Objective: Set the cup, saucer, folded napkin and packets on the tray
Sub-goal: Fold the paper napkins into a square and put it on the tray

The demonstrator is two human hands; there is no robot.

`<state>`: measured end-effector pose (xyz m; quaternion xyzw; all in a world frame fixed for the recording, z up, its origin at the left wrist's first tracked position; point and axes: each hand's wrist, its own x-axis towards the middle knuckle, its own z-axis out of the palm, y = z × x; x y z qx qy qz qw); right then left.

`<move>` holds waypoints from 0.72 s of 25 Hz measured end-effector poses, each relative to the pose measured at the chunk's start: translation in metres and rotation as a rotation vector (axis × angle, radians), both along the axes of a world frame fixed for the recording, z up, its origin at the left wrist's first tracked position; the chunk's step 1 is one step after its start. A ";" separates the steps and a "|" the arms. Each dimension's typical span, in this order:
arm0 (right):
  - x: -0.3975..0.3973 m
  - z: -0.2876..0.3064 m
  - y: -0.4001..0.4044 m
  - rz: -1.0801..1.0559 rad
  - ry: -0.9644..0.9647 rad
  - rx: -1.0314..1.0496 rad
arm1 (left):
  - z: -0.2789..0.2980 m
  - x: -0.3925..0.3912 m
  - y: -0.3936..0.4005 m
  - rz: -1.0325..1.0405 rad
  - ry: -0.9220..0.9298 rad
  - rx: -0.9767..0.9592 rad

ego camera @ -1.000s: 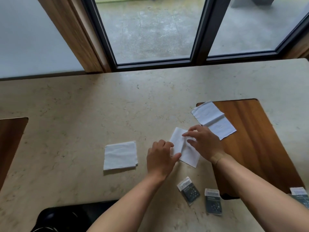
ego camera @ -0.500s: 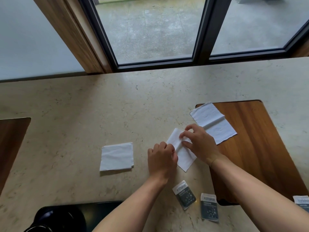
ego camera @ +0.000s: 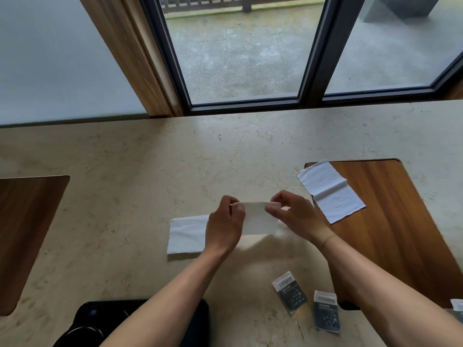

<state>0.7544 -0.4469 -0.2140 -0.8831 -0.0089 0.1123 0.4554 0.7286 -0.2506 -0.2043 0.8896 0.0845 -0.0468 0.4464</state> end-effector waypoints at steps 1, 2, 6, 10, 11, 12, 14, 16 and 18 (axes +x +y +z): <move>-0.001 0.004 0.010 -0.024 0.029 0.034 | 0.001 0.001 0.010 0.025 0.006 -0.017; -0.002 0.008 0.021 -0.048 0.063 0.083 | 0.002 0.002 0.021 0.047 0.007 -0.034; -0.009 0.016 0.062 -0.106 0.164 0.269 | 0.004 0.000 0.068 0.130 0.053 -0.110; -0.017 0.010 0.103 -0.184 0.173 0.284 | 0.003 -0.004 0.112 0.155 0.133 -0.133; -0.018 0.008 0.112 -0.202 0.165 0.271 | 0.001 -0.006 0.122 0.160 0.156 -0.141; -0.019 0.004 0.120 -0.211 0.158 0.254 | 0.000 -0.008 0.131 0.164 0.178 -0.144; -0.020 -0.002 0.134 -0.214 0.148 0.209 | -0.005 -0.012 0.146 0.162 0.217 -0.125; -0.020 -0.009 0.145 -0.197 0.141 0.141 | -0.011 -0.016 0.156 0.149 0.246 -0.076; -0.022 -0.016 0.155 -0.155 0.122 0.032 | -0.017 -0.018 0.162 0.144 0.276 -0.032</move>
